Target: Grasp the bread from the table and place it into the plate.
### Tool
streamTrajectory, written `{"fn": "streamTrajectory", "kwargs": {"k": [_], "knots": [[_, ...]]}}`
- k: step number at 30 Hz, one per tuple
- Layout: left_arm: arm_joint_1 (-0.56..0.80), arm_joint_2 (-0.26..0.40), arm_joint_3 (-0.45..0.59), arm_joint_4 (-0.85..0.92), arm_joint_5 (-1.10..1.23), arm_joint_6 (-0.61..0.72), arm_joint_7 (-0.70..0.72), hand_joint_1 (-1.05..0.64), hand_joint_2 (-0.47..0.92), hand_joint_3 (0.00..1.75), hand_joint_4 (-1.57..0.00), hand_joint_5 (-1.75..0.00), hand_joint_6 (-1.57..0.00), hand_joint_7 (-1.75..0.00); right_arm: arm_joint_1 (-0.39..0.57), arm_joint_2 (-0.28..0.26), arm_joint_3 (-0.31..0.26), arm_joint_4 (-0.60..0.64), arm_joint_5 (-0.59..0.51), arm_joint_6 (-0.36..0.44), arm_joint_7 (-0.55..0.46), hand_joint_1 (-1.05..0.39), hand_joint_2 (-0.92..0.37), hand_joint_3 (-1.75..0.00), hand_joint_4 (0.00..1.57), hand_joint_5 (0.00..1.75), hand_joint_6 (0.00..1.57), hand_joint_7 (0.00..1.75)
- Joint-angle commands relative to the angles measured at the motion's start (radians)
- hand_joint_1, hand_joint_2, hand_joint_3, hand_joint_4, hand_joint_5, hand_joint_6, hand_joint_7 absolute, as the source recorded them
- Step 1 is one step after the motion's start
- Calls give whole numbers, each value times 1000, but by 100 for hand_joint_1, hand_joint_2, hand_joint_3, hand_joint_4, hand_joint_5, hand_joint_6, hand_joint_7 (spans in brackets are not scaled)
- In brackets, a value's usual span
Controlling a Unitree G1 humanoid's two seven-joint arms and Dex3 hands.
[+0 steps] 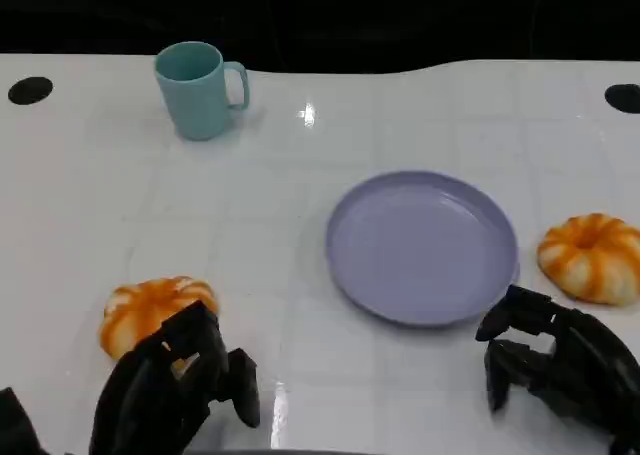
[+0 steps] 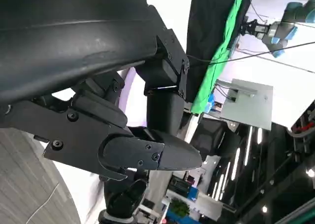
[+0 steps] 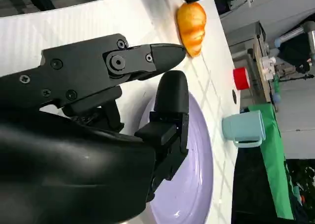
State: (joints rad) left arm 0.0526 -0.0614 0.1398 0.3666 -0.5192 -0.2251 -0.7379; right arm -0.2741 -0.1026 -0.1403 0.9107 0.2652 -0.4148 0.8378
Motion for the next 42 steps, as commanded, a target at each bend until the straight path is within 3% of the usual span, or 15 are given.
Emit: {"fn": "streamTrajectory", "kwargs": {"k": [1,5,11,14,16,25,27,32,36,42], "knots": [[-8,12,5,5,5,-3,-8,-80,92,30,-88,-175,-71,-162,19,-14,-1,22,-7,21,-6,-58,-92,-19,77,165,77,133],[-8,11,5,4,0,-2,-11,-81,92,28,-88,-175,-72,-159,18,-14,0,24,-8,24,-10,-58,-92,-19,77,165,77,134],[-22,13,10,45,64,-171,-12,-78,92,37,-76,-175,-62,-159,14,-15,2,35,-12,34,-13,-60,-92,-19,76,165,76,135],[-23,16,8,52,119,-256,23,-78,92,43,-64,-173,-58,-138,12,-15,3,45,-17,21,-15,-61,-92,-19,75,165,76,135],[-18,33,-1,35,166,-272,52,-79,92,44,-62,-172,-57,-135,14,-14,5,45,-21,14,-21,-62,-92,-19,75,165,76,134],[54,151,-61,-204,548,-290,308,-68,92,44,-53,-103,-59,-52,28,-10,4,27,-10,-6,-8,-60,-92,-22,69,173,73,140],[62,166,-74,-232,586,-280,341,-66,92,43,-52,-95,-59,-44,29,-11,4,26,-8,-4,-7,-60,-92,-22,70,173,73,140],[70,272,-94,-386,962,-240,506,-67,92,44,-33,-82,-43,-30,36,-14,3,20,-6,17,-14,-61,-92,-20,72,170,74,138],[78,332,-110,-507,1209,-156,602,-64,92,36,-24,-62,-42,-13,36,-15,4,15,-6,28,-16,-61,-92,-20,73,169,75,137],[84,382,-158,-655,1440,15,584,-60,92,19,-9,-54,-35,-3,45,-16,9,-2,-13,12,-16,-58,-92,-20,73,170,75,137]]}}
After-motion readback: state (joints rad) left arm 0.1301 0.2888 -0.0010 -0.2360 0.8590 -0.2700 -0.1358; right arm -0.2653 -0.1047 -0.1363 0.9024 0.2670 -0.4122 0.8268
